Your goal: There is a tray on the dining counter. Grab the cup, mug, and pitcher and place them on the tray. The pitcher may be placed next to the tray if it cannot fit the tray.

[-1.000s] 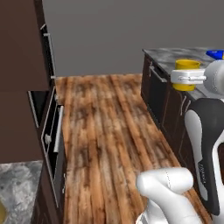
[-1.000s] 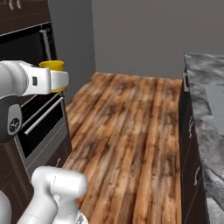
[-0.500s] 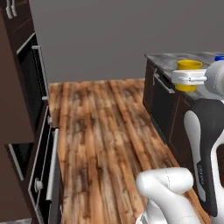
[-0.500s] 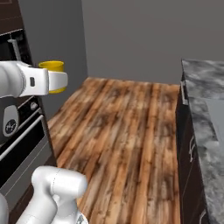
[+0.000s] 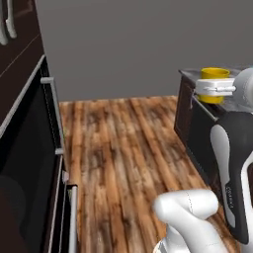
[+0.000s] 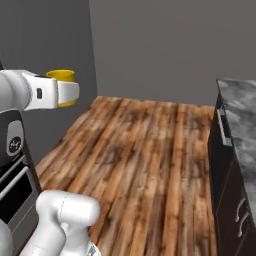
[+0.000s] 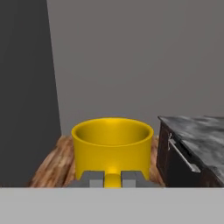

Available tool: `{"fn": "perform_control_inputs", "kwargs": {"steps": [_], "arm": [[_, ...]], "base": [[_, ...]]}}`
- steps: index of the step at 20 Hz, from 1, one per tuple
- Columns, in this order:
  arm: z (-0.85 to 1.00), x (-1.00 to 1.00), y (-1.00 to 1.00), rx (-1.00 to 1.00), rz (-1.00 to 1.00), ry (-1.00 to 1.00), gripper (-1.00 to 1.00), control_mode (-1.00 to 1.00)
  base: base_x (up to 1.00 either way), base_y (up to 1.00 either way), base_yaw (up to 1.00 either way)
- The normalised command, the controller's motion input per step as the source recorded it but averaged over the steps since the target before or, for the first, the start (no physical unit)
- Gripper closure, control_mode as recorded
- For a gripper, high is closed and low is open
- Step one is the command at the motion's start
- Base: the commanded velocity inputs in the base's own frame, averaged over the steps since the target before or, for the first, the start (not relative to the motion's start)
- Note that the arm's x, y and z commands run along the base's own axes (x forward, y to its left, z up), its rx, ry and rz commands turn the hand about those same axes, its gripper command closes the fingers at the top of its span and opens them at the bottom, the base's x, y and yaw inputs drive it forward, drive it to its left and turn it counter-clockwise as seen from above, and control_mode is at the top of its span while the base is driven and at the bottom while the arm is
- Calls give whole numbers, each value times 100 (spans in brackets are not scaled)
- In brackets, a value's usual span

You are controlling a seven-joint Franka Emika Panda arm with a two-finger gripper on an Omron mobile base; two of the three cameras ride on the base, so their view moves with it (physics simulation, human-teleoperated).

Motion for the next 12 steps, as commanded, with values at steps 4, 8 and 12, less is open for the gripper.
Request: {"fn": "perform_control_inputs", "kwargs": {"steps": [4, 8, 12], "arm": [[0, 0, 0, 0, 0, 0, 100, 100], [0, 0, 0, 0, 0, 0, 100, 100], [0, 0, 0, 0, 0, 0, 100, 100]], "base": [[100, 65, 0], [100, 38, 0], [100, 1, 0]]}}
